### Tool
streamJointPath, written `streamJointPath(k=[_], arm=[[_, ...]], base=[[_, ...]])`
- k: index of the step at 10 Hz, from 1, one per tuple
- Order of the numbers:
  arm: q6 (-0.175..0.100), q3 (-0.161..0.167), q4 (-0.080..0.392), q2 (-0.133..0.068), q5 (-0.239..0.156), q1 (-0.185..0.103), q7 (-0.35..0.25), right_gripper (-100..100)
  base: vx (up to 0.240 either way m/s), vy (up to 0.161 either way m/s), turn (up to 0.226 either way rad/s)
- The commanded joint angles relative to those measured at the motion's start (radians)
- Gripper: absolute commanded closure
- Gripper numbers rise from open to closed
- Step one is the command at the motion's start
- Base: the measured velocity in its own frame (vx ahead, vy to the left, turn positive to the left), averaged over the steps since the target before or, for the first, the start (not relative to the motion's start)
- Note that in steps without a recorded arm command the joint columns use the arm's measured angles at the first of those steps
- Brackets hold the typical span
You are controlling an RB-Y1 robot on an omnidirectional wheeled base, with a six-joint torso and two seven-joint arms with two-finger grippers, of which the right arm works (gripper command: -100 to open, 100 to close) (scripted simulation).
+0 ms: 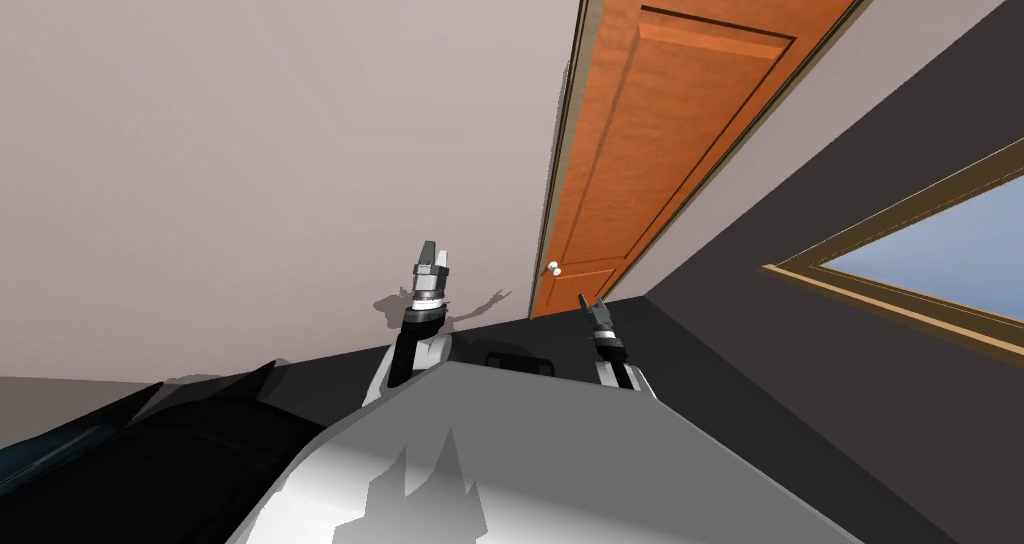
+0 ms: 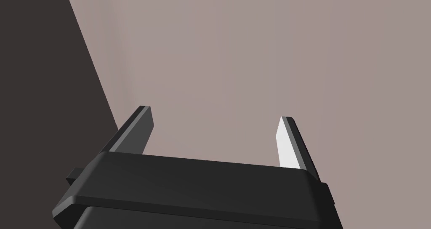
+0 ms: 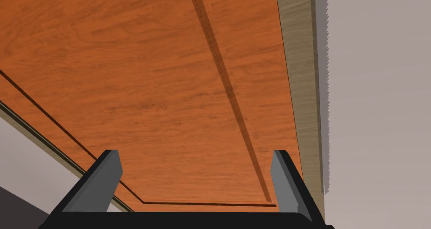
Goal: Pull the door open
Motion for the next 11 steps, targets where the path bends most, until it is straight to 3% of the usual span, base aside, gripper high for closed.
streamJointPath(k=[1,2,5,6,11], arm=[[-0.015,-0.008,0.050,-0.001,0.022,-0.016,0.047,-100],[-0.015,-0.008,0.059,-0.001,0.022,-0.016,0.047,-100],[-0.040,-0.022,0.155,-0.002,0.059,-0.046,0.123,-100],[-0.040,-0.022,0.155,-0.002,0.059,-0.046,0.123,-100],[-0.074,-0.042,0.285,-0.001,0.109,-0.087,0.227,-100]], base=[[0.076,-0.051,0.163],[0.050,-0.042,0.029],[0.065,-0.035,0.119],[0.049,-0.044,0.047],[0.056,-0.048,0.103]])
